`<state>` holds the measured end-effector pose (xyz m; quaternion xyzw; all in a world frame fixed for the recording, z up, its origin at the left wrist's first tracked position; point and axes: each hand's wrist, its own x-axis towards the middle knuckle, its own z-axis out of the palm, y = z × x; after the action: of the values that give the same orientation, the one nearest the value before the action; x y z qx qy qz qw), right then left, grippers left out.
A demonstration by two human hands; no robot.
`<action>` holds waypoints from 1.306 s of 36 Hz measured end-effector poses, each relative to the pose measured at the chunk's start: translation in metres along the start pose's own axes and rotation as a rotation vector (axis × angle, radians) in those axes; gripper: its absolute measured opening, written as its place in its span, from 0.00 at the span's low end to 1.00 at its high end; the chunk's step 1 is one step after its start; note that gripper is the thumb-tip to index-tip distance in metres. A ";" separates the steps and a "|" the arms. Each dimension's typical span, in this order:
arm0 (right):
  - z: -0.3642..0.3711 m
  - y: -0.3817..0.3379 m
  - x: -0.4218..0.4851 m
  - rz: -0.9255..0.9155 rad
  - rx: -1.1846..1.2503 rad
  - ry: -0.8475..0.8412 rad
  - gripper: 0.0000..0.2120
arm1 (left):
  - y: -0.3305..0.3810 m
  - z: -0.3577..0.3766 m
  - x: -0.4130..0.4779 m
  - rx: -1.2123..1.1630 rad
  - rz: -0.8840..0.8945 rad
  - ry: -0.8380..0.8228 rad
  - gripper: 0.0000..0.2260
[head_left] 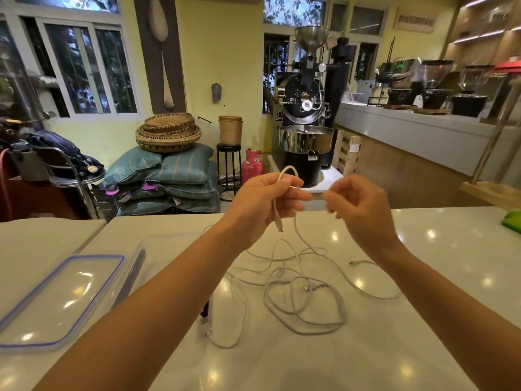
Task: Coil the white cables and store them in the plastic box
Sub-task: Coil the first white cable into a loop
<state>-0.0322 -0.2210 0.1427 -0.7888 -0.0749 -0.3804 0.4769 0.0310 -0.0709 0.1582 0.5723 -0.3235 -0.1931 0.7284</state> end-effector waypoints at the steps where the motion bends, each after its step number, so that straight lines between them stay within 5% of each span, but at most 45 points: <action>1: -0.003 0.002 0.002 -0.010 0.001 0.054 0.07 | 0.001 0.001 0.001 0.006 0.002 0.004 0.12; 5: 0.003 0.015 0.012 0.111 0.051 -0.088 0.17 | 0.006 0.010 0.005 -0.032 0.000 -0.012 0.12; 8: 0.019 0.018 0.011 0.095 0.164 -0.243 0.14 | 0.008 0.019 0.008 -0.062 0.021 -0.058 0.14; 15: 0.062 0.031 0.004 0.128 0.178 -0.121 0.16 | 0.008 0.031 0.019 -0.117 0.051 -0.148 0.12; 19: 0.072 0.029 -0.013 0.239 0.066 -0.303 0.16 | 0.009 0.021 0.030 0.032 0.027 -0.121 0.12; 30: 0.034 0.017 -0.021 -0.066 -0.430 -0.434 0.12 | 0.002 -0.015 0.052 0.445 0.026 0.004 0.12; 40: 0.009 -0.009 0.006 -0.229 -0.531 -0.515 0.11 | -0.007 -0.008 0.061 0.330 0.132 0.027 0.13; 47: -0.016 -0.026 0.047 -0.245 -0.565 -0.478 0.10 | -0.014 -0.016 0.050 0.398 0.019 -0.166 0.12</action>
<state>-0.0206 -0.2315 0.1964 -0.9406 -0.1699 -0.2456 0.1612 0.0789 -0.0962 0.1552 0.6841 -0.4194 -0.1650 0.5735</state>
